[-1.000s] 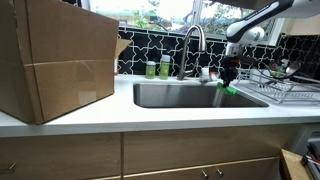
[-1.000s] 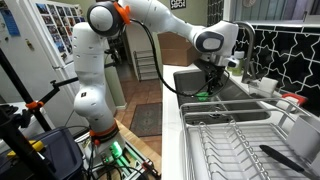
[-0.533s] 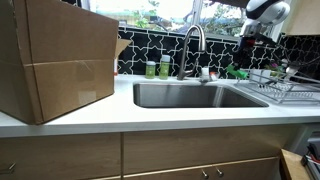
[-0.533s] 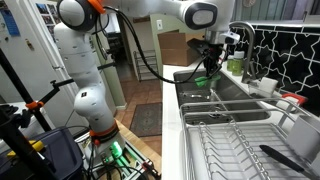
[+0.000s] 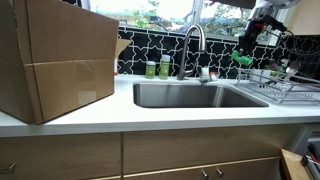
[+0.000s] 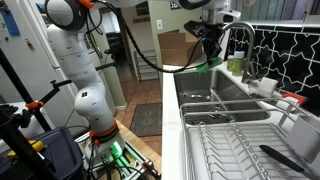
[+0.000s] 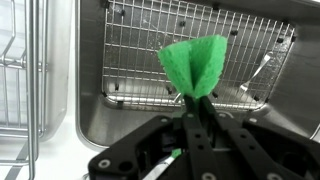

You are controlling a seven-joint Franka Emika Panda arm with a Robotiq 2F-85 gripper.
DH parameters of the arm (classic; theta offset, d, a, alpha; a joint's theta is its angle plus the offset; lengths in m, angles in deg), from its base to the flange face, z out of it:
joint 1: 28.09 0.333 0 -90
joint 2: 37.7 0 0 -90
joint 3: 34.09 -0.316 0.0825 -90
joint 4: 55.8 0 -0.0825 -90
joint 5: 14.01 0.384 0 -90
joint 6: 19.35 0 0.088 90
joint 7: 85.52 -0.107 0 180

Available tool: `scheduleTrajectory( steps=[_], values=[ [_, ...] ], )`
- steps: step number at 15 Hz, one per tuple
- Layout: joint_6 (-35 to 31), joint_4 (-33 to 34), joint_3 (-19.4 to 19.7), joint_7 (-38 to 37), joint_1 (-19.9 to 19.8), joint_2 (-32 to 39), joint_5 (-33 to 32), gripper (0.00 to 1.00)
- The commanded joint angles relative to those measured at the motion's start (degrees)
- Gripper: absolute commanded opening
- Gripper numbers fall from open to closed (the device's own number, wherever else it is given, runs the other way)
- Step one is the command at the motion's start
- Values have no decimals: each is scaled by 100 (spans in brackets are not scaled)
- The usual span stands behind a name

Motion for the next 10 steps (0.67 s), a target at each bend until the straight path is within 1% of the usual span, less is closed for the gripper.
scheduleTrajectory(
  steps=[1, 3, 4, 5, 10],
  values=[
    [172, 228, 156, -179, 147, 69, 30, 8],
    [186, 283, 165, -207, 167, 72, 28, 2],
    [202, 308, 169, -205, 175, 72, 36, 2],
    [204, 322, 178, -202, 181, 67, 52, 0],
    [221, 373, 218, -200, 190, 64, 71, 1]
  ],
)
